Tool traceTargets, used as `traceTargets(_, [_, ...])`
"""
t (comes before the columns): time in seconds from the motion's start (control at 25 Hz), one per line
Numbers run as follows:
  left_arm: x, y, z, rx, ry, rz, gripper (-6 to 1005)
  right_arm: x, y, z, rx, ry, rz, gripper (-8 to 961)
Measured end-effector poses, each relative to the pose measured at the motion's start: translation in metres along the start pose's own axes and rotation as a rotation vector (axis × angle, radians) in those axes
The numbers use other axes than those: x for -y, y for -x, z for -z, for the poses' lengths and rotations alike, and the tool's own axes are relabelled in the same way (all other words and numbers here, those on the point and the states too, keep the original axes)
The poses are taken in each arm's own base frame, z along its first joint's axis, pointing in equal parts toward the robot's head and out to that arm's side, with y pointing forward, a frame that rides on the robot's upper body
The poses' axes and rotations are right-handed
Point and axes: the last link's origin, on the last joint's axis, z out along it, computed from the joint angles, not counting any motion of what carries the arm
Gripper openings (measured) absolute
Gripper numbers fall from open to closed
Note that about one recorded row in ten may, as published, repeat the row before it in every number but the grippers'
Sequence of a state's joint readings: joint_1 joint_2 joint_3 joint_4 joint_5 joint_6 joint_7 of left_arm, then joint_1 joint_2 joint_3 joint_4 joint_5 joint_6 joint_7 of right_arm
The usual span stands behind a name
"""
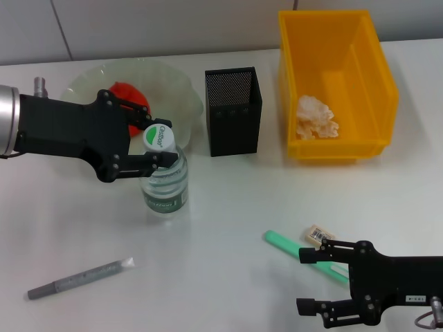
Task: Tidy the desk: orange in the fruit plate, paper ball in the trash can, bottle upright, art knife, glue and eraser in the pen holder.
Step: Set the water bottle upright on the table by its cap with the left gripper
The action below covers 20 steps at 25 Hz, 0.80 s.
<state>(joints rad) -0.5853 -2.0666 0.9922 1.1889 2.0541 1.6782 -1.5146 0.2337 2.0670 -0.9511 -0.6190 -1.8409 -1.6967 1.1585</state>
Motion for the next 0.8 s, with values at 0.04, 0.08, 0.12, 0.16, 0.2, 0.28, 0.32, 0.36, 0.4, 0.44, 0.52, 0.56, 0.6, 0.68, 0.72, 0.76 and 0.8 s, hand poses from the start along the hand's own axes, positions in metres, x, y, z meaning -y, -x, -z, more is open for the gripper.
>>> traceTargets(0.04, [-0.001, 0.001, 0.001, -0.004, 0.0, 0.008, 473, 0.0, 0.0, 0.0, 0.0, -0.001, -0.001, 839])
traceTargets(0.08, [-0.001, 0.001, 0.001, -0.006, 0.0, 0.015, 475, 0.0, -0.001, 0.001, -0.001, -0.002, -0.002, 839])
traceTargets(0.12, [-0.002, 0.002, 0.002, -0.009, -0.001, 0.022, 476, -0.001, -0.001, 0.001, -0.001, -0.002, -0.002, 839])
traceTargets(0.16, [-0.002, 0.002, 0.004, -0.011, -0.005, 0.03, 478, -0.001, -0.001, 0.001, -0.001, -0.003, -0.002, 839])
traceTargets(0.2, [-0.001, 0.003, 0.005, -0.015, -0.012, 0.044, 480, -0.001, -0.002, 0.001, -0.001, -0.003, -0.002, 839])
traceTargets(0.28, [0.001, 0.004, 0.009, -0.021, -0.029, 0.072, 483, -0.001, -0.002, 0.002, -0.002, -0.004, -0.002, 839])
traceTargets(0.32, [0.001, 0.005, 0.01, -0.023, -0.038, 0.083, 485, -0.001, -0.002, 0.002, -0.002, -0.004, -0.002, 839])
traceTargets(0.36, [0.002, 0.006, 0.012, -0.025, -0.047, 0.094, 486, -0.001, -0.002, 0.002, -0.002, -0.004, -0.002, 839])
traceTargets(0.4, [0.003, 0.007, 0.014, -0.026, -0.053, 0.101, 488, -0.001, -0.002, 0.002, -0.002, -0.004, -0.002, 839])
traceTargets(0.44, [0.002, 0.008, 0.015, -0.025, -0.057, 0.105, 490, -0.002, -0.002, 0.002, -0.002, -0.004, -0.002, 839])
traceTargets(0.52, [0.003, 0.012, 0.017, -0.02, -0.073, 0.115, 493, -0.002, -0.003, 0.002, -0.001, -0.003, -0.002, 839])
traceTargets(0.56, [0.004, 0.013, 0.018, -0.018, -0.078, 0.119, 495, -0.002, -0.003, 0.002, -0.001, -0.003, -0.002, 839])
traceTargets(0.6, [0.004, 0.014, 0.018, -0.016, -0.082, 0.124, 496, -0.002, -0.003, 0.002, -0.001, -0.003, -0.002, 839])
traceTargets(0.68, [0.004, 0.015, 0.019, -0.016, -0.085, 0.129, 500, -0.002, -0.003, 0.002, -0.001, -0.003, -0.001, 839])
traceTargets(0.72, [0.004, 0.017, 0.019, -0.015, -0.086, 0.133, 501, -0.002, -0.003, 0.002, -0.001, -0.002, -0.001, 839])
traceTargets(0.76, [0.004, 0.017, 0.019, -0.015, -0.086, 0.133, 503, -0.002, -0.003, 0.002, -0.001, -0.002, 0.0, 839])
traceTargets(0.8, [0.004, 0.018, 0.021, -0.013, -0.092, 0.139, 505, -0.002, -0.003, 0.002, -0.001, -0.002, 0.0, 839])
